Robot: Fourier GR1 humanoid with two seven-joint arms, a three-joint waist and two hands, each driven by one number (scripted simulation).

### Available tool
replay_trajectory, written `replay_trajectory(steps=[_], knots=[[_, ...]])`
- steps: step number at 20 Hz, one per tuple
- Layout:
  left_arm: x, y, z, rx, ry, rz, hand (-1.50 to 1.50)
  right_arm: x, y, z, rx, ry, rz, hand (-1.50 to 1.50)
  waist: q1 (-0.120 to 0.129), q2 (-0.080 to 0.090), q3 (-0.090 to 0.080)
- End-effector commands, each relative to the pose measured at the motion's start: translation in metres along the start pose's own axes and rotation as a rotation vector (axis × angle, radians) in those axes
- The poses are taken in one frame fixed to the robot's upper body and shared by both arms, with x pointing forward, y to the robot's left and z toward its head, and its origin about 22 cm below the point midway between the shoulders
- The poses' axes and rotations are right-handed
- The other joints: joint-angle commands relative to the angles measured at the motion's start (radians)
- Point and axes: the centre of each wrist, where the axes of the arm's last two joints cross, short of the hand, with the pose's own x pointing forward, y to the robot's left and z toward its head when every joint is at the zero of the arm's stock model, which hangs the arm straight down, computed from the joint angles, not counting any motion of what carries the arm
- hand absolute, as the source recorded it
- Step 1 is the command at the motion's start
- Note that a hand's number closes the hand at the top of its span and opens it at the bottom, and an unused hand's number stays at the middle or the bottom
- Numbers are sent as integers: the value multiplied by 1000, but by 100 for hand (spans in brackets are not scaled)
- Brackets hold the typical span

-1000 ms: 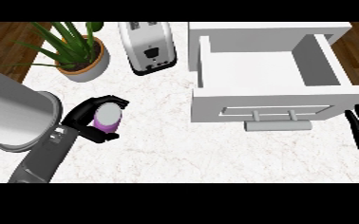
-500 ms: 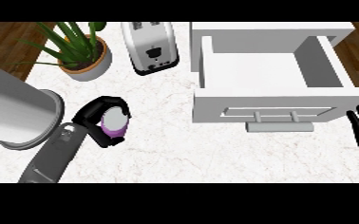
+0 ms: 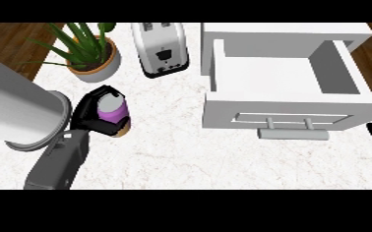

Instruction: Pick up the can, place it into the drawer and close the drawer

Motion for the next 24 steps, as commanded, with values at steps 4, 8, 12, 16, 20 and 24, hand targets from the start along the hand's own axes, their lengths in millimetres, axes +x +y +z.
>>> replay_trajectory(steps=[4,8,12,16,20,24], knots=[[35,-37,-29,207,-78,14,150,-7,-6,-3,-5,1,7,-150,3,0,1],[71,-77,-39,173,-106,-13,150,7,-7,13,-30,-5,10,-150,-1,-4,1],[118,-99,-45,136,-149,-33,150,-1,-5,12,-14,-39,-5,-150,-11,2,0],[151,-130,-39,120,-157,-37,150,11,-10,3,13,-18,11,-150,-16,6,-1],[189,-167,-63,69,-148,-77,150,13,7,-6,-18,-25,6,-150,-22,9,-2],[210,-195,-78,65,-168,-102,150,15,2,-9,-7,-38,-9,-150,-29,10,-2]])
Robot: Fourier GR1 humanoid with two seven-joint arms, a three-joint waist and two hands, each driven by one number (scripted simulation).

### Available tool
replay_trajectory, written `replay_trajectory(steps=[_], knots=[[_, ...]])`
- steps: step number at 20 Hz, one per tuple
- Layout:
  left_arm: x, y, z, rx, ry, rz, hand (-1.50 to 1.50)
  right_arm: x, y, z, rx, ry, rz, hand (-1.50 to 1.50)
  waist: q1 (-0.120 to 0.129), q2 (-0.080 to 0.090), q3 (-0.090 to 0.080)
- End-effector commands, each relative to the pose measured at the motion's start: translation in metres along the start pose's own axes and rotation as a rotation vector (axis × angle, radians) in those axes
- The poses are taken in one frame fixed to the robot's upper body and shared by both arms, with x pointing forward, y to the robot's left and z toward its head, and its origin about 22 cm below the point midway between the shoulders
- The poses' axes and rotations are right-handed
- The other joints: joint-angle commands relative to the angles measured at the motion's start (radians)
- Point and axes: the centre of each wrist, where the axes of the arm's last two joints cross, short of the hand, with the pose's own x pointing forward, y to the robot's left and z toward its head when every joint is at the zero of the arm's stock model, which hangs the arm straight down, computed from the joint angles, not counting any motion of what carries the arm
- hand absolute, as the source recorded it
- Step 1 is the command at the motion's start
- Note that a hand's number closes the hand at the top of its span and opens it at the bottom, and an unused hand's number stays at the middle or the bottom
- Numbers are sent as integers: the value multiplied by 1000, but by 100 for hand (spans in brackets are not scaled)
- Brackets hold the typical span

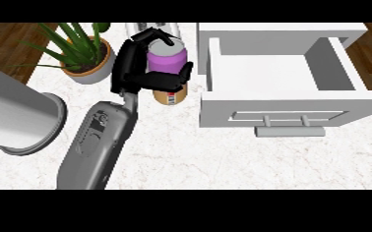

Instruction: Pick up the can, place it into the drawer and close the drawer

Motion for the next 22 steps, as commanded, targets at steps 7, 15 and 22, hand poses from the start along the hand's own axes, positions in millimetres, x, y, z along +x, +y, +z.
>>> replay_trajectory(steps=[7,15,22], knots=[[84,-61,-44,-38,-43,-29,150,11,-14,5,2,-5,-1,-150,-14,2,0],[129,-102,-72,-61,-35,-60,150,-13,-2,-12,33,-5,14,-150,-20,7,0],[131,-124,-90,-1,2,-92,150,-8,-2,5,28,4,-4,-150,-48,9,1]])
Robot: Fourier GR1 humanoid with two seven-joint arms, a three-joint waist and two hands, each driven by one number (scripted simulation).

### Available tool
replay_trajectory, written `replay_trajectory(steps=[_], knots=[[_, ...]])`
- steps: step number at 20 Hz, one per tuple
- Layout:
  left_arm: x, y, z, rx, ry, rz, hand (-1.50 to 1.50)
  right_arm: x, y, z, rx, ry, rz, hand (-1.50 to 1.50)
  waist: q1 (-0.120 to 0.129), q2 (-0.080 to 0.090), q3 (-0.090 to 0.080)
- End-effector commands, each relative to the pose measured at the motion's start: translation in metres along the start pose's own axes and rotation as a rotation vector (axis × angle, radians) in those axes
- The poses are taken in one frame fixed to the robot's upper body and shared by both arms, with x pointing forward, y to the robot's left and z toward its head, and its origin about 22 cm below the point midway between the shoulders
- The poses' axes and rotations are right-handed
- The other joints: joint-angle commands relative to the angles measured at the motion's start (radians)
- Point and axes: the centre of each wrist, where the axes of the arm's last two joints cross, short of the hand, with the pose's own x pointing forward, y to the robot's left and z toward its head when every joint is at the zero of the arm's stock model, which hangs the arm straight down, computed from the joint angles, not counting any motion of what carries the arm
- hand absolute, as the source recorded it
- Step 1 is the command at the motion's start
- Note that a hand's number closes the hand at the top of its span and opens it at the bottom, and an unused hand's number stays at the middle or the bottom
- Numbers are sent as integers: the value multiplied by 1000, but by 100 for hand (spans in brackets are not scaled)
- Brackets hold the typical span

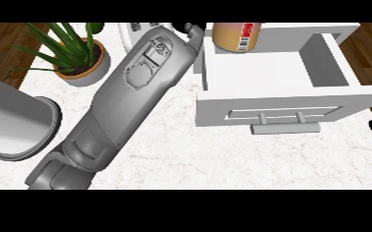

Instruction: Pick up the can, place it into the drawer and close the drawer

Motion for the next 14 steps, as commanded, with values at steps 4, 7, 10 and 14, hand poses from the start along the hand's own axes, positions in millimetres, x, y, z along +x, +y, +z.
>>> replay_trajectory(steps=[4,7,10,14], knots=[[15,-23,-16,12,9,-54,150,-5,-2,-9,12,-10,0,-150,-16,4,1],[5,-18,-24,-15,24,-65,150,7,6,-13,-15,-2,-4,-150,-10,5,0],[-5,-25,-19,10,31,-83,150,15,-1,-17,29,-2,-3,-150,-23,5,1],[-11,-26,-24,16,51,-97,150,-6,16,-29,32,-7,-6,-150,-39,13,2]])
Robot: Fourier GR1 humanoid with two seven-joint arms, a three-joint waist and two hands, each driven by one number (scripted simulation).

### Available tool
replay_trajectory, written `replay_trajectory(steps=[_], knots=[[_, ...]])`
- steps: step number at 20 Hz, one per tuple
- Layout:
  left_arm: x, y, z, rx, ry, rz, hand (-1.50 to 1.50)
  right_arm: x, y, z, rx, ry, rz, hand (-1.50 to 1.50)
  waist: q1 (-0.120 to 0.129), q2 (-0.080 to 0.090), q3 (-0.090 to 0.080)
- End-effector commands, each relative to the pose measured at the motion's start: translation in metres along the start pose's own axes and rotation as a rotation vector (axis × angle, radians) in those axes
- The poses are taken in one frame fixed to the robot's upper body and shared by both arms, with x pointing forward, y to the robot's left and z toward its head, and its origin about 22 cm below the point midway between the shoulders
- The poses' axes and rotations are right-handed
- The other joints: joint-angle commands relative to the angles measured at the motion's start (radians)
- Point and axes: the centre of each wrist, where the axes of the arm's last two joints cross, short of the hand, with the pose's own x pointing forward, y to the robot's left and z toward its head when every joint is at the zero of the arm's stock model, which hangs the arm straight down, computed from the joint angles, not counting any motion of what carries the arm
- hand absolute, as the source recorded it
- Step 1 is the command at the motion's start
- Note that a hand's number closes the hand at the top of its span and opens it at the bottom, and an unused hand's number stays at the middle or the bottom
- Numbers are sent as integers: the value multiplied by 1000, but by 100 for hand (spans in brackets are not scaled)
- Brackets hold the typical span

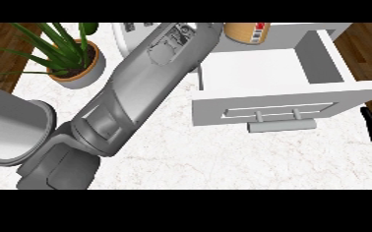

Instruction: Pick up the can, place it into the drawer and close the drawer

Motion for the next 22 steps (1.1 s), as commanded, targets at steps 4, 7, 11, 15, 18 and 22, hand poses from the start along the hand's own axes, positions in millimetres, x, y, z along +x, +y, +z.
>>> replay_trajectory(steps=[4,7,11,15,18,22], knots=[[-19,-3,-2,17,19,-45,150,10,-1,1,12,-1,6,-150,-18,2,0],[-16,-3,-5,27,6,-65,150,-2,1,-2,-12,-3,-12,-150,-18,5,1],[-24,-3,-6,44,1,-91,150,2,-2,-8,6,2,-6,-150,-24,6,1],[-28,-5,-5,56,-17,-138,150,0,11,-24,30,-21,9,-150,-33,11,1],[-50,2,-4,55,-3,-135,150,1,-4,-16,28,-24,7,-150,-43,13,1],[-55,1,-4,94,-28,-199,150,7,-1,-15,41,-47,-3,-150,-64,16,2]])
